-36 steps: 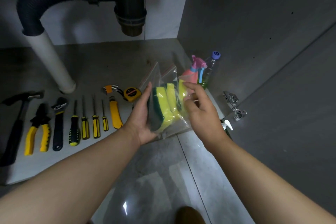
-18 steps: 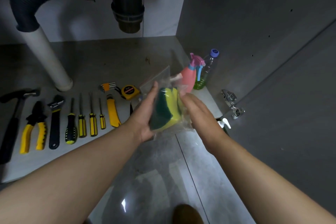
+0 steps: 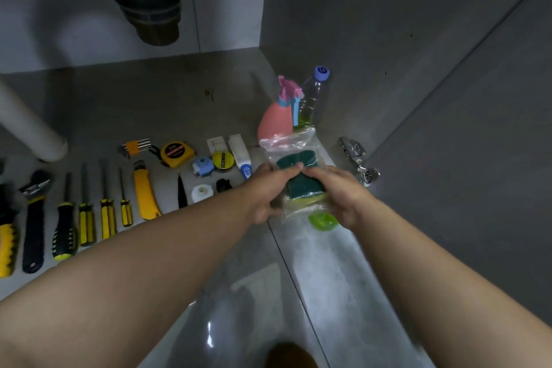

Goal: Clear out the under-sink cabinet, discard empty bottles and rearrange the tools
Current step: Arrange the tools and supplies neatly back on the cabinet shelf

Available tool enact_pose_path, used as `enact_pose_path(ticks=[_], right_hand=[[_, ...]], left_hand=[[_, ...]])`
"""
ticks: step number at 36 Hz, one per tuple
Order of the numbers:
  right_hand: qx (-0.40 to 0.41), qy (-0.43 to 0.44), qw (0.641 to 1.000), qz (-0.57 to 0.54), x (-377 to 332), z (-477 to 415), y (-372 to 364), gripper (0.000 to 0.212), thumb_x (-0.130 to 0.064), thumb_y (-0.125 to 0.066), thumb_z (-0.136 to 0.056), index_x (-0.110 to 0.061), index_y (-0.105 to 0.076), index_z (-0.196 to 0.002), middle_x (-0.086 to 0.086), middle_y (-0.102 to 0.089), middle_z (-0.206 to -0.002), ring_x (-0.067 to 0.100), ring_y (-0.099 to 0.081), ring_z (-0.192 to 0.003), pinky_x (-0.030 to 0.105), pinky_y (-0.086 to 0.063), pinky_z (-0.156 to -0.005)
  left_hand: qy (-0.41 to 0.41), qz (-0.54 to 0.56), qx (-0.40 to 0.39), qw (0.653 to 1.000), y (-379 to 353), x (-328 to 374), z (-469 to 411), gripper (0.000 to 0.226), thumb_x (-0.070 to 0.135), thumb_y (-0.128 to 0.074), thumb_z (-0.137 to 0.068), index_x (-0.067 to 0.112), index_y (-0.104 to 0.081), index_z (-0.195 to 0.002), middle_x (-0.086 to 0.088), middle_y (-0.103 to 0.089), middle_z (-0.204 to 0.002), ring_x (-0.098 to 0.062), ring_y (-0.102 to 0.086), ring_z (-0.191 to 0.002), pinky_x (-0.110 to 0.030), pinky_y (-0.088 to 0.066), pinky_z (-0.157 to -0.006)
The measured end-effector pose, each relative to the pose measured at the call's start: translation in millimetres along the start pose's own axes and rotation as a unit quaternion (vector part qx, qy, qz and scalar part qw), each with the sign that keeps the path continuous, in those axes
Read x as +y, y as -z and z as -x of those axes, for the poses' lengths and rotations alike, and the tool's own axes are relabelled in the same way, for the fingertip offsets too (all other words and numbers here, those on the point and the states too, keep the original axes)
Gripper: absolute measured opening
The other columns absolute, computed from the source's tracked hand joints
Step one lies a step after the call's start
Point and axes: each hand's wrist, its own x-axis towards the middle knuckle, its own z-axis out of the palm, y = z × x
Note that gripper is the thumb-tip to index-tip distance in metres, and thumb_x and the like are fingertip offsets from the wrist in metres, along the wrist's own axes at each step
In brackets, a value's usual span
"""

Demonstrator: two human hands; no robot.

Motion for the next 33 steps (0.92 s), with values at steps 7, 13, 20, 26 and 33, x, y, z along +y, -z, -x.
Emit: enact_pose_path(ticks=[7, 13, 20, 26, 33], right_hand=[[0.116, -0.011, 0.975, -0.189, 9.4, -14.3, 3.7, 0.068, -0.03, -0.082, -0.083, -0.006, -0.05, -0.139, 0.016, -0.072, -0.112, 0.017, -0.074, -0.07, 0.029, -0.06, -0.059], [0.106, -0.015, 0.973, -0.205, 18.7, -24.7, 2.2, 0.021, -0.026, -0.074, -0.09, -0.017, -0.068, -0.107, 0.006, -0.073, -0.099, 0.023, -0.067, -0.079, 0.036, -0.059, -0.077], [0.083, -0.032, 0.976, -0.198, 13.0, -47.9, -5.9, 0.028, -0.035, -0.063, -0.098, -0.022, -0.065, -0.123, 0.01, -0.069, -0.125, 0.035, -0.065, -0.116, 0.046, -0.061, -0.077], [0.091, -0.062, 0.97, -0.215, 4.8, -64.0, -5.9, 0.033, -0.03, -0.065, -0.098, -0.021, -0.059, -0.129, 0.009, -0.062, -0.132, 0.036, -0.062, -0.117, 0.05, -0.063, -0.069], [0.101, -0.081, 0.969, -0.21, -3.1, -76.7, -7.3, 0.03, -0.034, -0.065, -0.097, -0.017, -0.062, -0.122, 0.011, -0.063, -0.125, 0.032, -0.068, -0.096, 0.04, -0.062, -0.054]], left_hand=[[-0.041, 0.0, 0.073, 0.996, -33.0, 15.5, -47.7, 0.037, 0.028, -0.071, -0.093, 0.017, -0.058, -0.126, -0.012, -0.073, -0.113, -0.032, -0.073, -0.098, -0.057, -0.059, -0.088], [-0.099, 0.016, 0.112, 0.989, -61.4, 17.4, -72.3, 0.047, 0.024, -0.075, -0.091, 0.013, -0.05, -0.129, -0.013, -0.068, -0.12, -0.033, -0.071, -0.102, -0.054, -0.062, -0.084], [-0.076, -0.01, 0.046, 0.996, -51.1, 31.4, -63.0, 0.033, 0.035, -0.069, -0.096, 0.01, -0.069, -0.118, -0.011, -0.077, -0.105, -0.023, -0.073, -0.083, -0.03, -0.056, -0.073], [-0.114, -0.031, 0.119, 0.986, -21.9, 45.1, -59.5, 0.062, 0.021, -0.079, -0.087, 0.008, -0.049, -0.14, -0.015, -0.066, -0.116, -0.025, -0.065, -0.095, -0.039, -0.056, -0.09], [-0.139, -0.039, 0.092, 0.985, -22.5, 61.2, -58.7, 0.03, 0.006, -0.078, -0.083, 0.02, -0.053, -0.092, -0.013, -0.058, -0.086, -0.022, -0.053, -0.072, -0.039, -0.045, -0.079]])
